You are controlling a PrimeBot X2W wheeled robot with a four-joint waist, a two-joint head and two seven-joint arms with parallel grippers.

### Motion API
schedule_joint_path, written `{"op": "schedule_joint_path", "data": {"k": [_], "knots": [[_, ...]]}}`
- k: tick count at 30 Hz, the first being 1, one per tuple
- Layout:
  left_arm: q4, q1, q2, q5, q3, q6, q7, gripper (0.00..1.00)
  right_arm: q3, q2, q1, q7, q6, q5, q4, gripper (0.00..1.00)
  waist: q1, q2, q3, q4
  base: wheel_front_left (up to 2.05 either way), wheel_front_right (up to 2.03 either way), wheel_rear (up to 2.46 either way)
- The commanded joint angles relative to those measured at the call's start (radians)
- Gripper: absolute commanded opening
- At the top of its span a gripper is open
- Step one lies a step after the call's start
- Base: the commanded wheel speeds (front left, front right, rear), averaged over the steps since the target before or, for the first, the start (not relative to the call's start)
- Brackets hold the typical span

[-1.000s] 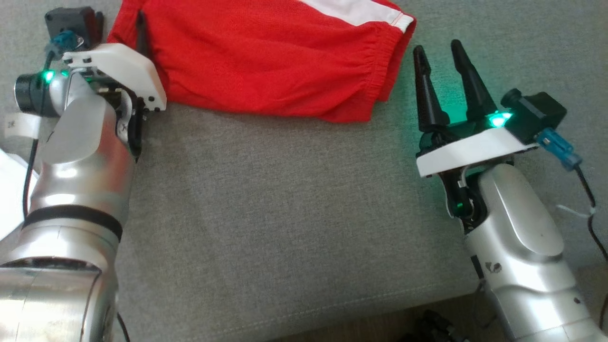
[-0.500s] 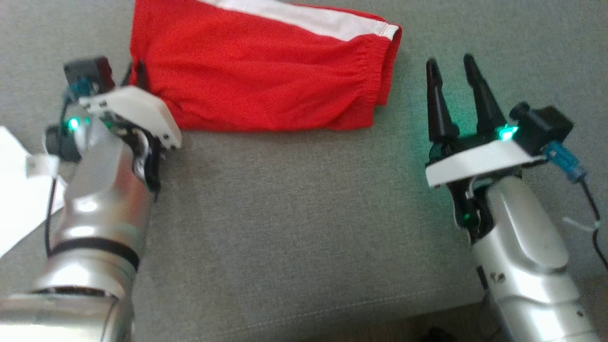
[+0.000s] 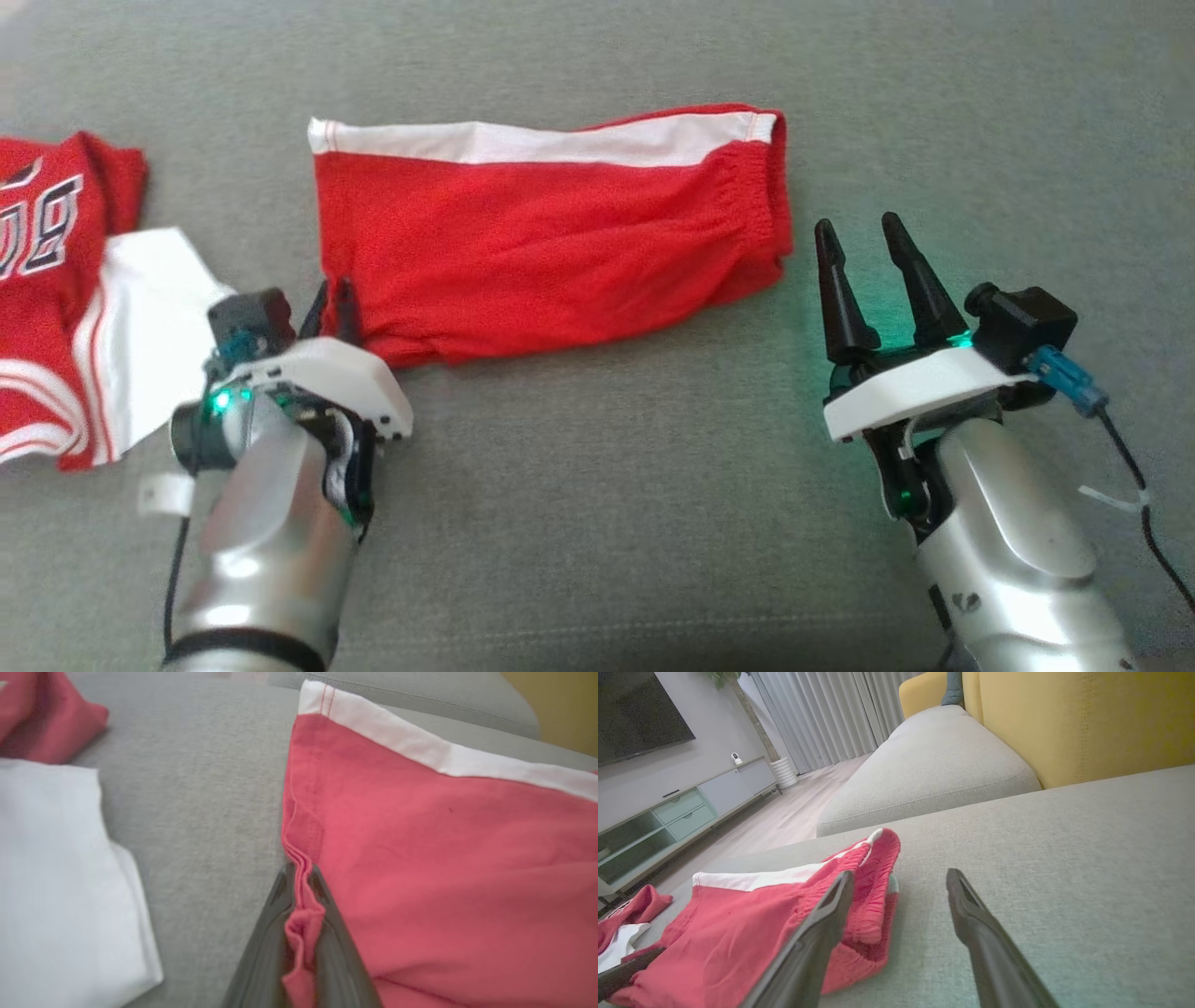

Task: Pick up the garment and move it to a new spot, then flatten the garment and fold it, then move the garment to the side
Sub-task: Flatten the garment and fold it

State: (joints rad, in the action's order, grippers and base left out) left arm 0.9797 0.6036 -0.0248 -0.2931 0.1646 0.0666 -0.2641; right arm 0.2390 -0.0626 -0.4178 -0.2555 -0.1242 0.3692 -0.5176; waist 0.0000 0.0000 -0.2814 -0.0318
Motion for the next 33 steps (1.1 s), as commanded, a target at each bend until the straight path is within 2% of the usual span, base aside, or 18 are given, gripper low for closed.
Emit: {"op": "schedule_joint_path", "data": {"k": [1, 4, 9, 17, 18, 19, 20, 24, 27, 33], "knots": [[-0.055, -0.029, -0.026, -0.001, -0.009, 0.017, 0.003, 1.00, 0.026, 0.012, -0.019, -0.006, -0.007, 0.009, 0.021, 1.00, 0.0000, 0.0000, 0.002, 0.024, 0.00, 0.00, 0.00], [-0.132, -0.066, -0.026, -0.020, 0.035, 0.026, 0.003, 1.00, 0.034, 0.012, -0.060, -0.006, -0.007, 0.011, -0.010, 1.00, 0.0000, 0.0000, -0.007, 0.047, 0.00, 0.00, 0.00], [-0.240, -0.102, -0.026, -0.049, 0.110, 0.064, 0.002, 1.00, 0.035, 0.012, -0.124, -0.006, -0.007, 0.023, -0.133, 1.00, 0.0000, 0.0000, -0.021, 0.087, 0.00, 0.00, 0.00], [-0.318, -0.127, -0.026, -0.061, 0.162, 0.097, 0.002, 1.00, 0.088, 0.012, -0.143, -0.006, -0.007, 0.094, -0.317, 1.00, 0.0000, 0.0000, -0.036, 0.119, 0.00, 0.00, 0.00], [-0.324, -0.130, -0.026, -0.058, 0.163, 0.099, 0.002, 1.00, 0.103, 0.012, -0.142, -0.006, -0.007, 0.113, -0.327, 0.80, 0.0000, 0.0000, -0.037, 0.120, 0.00, 0.00, 0.00], [-0.329, -0.132, -0.026, -0.057, 0.164, 0.100, 0.002, 1.00, 0.120, 0.012, -0.141, -0.006, -0.007, 0.139, -0.332, 0.29, 0.0000, 0.0000, -0.037, 0.120, 0.00, 0.00, 0.00], [-0.334, -0.135, -0.026, -0.055, 0.165, 0.101, 0.002, 1.00, 0.138, 0.012, -0.139, -0.006, -0.007, 0.164, -0.334, 0.00, 0.0000, 0.0000, -0.037, 0.119, 0.00, 0.00, 0.00], [-0.349, -0.147, -0.025, -0.039, 0.161, 0.099, 0.002, 1.00, 0.161, 0.012, -0.138, -0.006, -0.007, 0.247, -0.321, 0.00, 0.0000, 0.0000, -0.029, 0.109, 0.00, 0.00, 0.00], [-0.357, -0.161, -0.025, -0.027, 0.152, 0.096, 0.002, 1.00, 0.126, 0.010, -0.140, -0.006, -0.007, 0.276, -0.305, 0.00, 0.0000, 0.0000, -0.018, 0.100, 0.00, 0.00, 0.00], [-0.373, -0.201, -0.025, -0.032, 0.156, 0.093, 0.002, 1.00, 0.069, -0.055, -0.133, -0.006, -0.007, 0.300, -0.242, 0.00, 0.0000, 0.0000, 0.014, 0.088, 0.00, 0.00, 0.00]]}}
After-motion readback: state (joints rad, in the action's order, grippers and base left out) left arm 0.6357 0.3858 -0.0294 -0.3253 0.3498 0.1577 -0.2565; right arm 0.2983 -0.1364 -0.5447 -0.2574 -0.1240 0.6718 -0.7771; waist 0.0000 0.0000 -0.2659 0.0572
